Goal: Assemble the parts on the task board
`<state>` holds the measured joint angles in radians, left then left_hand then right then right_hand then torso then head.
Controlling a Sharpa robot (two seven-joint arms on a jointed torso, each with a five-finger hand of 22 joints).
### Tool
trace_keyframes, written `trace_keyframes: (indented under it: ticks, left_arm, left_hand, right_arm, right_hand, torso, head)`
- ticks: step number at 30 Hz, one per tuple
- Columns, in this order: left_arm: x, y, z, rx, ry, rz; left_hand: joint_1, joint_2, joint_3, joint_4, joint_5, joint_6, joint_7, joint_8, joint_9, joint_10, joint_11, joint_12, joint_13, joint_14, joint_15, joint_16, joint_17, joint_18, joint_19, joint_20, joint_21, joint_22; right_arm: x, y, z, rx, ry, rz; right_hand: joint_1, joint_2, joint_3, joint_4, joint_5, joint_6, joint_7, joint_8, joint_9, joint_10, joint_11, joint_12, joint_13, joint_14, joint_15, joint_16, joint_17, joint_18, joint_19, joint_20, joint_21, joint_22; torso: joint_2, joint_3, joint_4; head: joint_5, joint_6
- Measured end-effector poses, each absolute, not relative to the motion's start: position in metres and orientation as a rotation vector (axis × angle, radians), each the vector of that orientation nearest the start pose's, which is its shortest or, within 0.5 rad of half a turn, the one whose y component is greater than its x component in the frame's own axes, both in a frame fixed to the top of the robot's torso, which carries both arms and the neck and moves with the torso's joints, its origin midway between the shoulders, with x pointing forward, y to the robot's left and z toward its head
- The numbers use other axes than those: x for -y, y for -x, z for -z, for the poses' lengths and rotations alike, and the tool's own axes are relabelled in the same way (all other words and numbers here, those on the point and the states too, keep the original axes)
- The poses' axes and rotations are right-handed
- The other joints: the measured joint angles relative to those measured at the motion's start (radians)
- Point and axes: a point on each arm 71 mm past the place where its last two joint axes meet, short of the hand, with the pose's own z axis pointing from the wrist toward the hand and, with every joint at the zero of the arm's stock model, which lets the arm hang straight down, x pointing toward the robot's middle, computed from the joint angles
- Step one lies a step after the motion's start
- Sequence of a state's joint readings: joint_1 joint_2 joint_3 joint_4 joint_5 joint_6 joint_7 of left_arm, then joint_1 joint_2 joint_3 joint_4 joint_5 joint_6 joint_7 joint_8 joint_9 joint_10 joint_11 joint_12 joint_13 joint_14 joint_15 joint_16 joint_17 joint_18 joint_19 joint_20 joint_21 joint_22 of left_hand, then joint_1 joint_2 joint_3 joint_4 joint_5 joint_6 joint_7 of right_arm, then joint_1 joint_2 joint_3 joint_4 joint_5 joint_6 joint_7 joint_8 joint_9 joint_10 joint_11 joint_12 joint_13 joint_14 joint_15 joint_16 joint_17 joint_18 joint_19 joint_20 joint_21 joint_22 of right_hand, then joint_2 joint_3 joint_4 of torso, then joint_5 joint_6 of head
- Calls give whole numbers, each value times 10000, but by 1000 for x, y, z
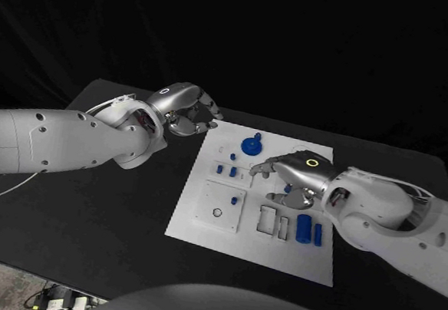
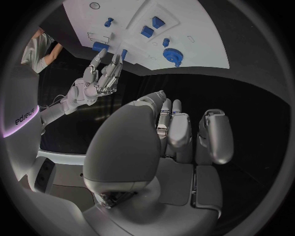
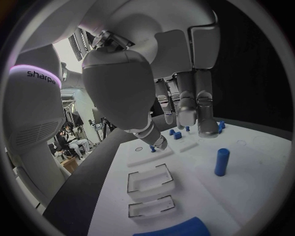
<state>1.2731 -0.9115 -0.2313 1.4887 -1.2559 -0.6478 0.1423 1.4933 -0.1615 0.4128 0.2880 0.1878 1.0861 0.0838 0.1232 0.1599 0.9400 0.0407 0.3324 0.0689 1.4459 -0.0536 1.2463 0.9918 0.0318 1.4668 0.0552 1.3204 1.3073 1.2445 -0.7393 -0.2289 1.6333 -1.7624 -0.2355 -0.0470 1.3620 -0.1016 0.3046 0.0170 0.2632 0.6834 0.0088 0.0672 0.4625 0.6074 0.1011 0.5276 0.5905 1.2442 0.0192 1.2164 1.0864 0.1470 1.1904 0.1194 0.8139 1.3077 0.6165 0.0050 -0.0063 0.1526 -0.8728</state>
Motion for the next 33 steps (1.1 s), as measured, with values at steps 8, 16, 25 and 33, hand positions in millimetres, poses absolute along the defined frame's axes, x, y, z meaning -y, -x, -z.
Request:
trace_keyframes:
  ticks: [8,16,25,33]
  left_arm:
    - [-246,-477,195,-14429,-623,7384]
    - [-240,-477,196,-14410,-724,7547]
    - [-236,-476,196,-14321,-873,7745]
    - [-237,-475,196,-14273,-939,7827]
  left_hand:
    - [11,11,0,0,0,0,0,0,0,0,0,0,-10,-35,35,-37,-2,1,0,0,-56,0]
    - [76,76,0,0,38,0,0,0,1,90,87,0,8,-35,35,43,204,0,0,0,-6,8]
    - [116,117,0,0,107,0,-1,0,10,145,73,45,17,-35,35,84,272,0,0,0,23,7]
    - [116,116,0,0,116,38,36,0,26,214,73,86,27,-35,35,84,283,1,0,0,23,6]
  right_arm:
    - [162,-436,187,-15896,5817,-6859]
    - [188,-444,187,-15968,5259,-6173]
    - [199,-446,206,-16428,4983,-5744]
    - [195,-447,229,-16909,4950,-5704]
  right_hand:
    - [-100,-58,-288,539,-700,198,118,29,-477,679,-9,210,-268,316,-34,245,235,0,412,-11,436,-1]
    - [-186,-51,-574,938,-996,403,323,60,-789,1826,-237,743,-254,1042,-209,951,1000,-244,1290,-106,1918,-2]
    - [-124,-113,-519,1020,-350,1210,651,408,-795,1756,-285,861,-118,1092,-279,913,908,-397,1409,-184,2024,-2]
    - [-102,-134,-458,1041,39,1599,740,603,-691,1532,-206,743,-131,986,-245,893,840,-396,1310,-175,1967,-3]
  torso:
    - [-11,-2,-8]
    - [-1,-4,-2]
    - [7,2,5]
    - [9,9,12]
  head:
    - [-138,0]
    - [-352,0]
    - [-532,0]
    - [-541,0]
